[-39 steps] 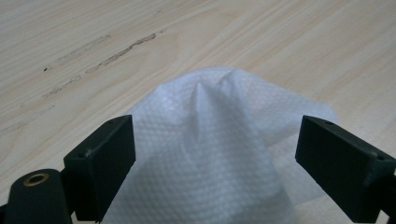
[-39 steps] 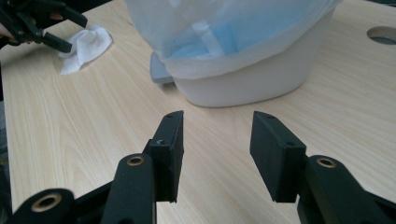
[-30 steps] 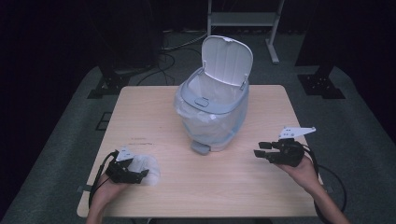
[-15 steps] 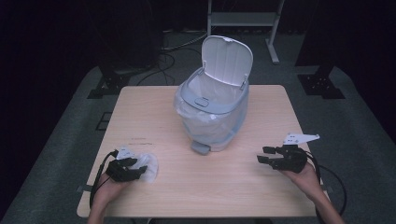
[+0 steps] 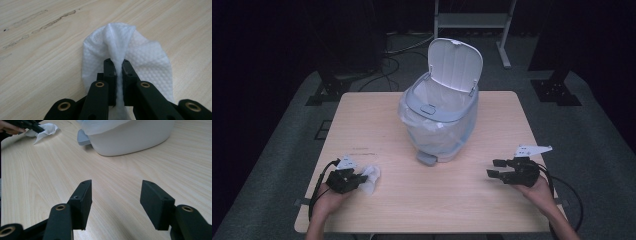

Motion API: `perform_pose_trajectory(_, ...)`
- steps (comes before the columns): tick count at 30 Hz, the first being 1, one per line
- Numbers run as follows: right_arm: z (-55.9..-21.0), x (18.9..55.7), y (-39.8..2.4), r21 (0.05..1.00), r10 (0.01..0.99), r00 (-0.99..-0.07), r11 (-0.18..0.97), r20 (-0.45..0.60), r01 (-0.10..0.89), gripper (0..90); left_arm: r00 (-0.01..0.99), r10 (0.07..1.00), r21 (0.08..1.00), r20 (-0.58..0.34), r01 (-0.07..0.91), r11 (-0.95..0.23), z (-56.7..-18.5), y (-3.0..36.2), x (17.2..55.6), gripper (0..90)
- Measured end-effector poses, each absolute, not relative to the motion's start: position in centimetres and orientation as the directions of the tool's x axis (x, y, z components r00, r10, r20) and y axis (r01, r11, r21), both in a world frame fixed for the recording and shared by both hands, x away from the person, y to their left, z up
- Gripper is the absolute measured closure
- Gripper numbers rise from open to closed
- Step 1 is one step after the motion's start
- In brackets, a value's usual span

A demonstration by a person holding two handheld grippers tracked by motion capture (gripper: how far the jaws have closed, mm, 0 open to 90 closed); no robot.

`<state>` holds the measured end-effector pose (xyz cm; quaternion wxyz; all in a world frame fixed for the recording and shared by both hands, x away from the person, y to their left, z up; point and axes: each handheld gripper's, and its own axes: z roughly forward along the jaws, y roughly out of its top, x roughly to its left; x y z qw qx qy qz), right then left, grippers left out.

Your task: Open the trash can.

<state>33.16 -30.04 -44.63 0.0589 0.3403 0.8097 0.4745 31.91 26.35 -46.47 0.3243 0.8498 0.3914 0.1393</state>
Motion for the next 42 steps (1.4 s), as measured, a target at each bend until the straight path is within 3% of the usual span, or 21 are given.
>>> perform_pose_trajectory(8,-44.7,33.1,-30.0,0.808,0.606,-0.764,0.324,0.222,0.493,39.1,0.673,0.737,0.660,-0.069,0.584,-0.472,-45.9,26.3,32.2,85.2)
perform_pose_trajectory(42,-44.6,33.0,-29.9,0.813,0.609,-0.768,0.337,0.197,0.475,32.8,0.713,0.698,0.678,-0.063,0.543,-0.494,-39.5,26.4,32.2,85.0)
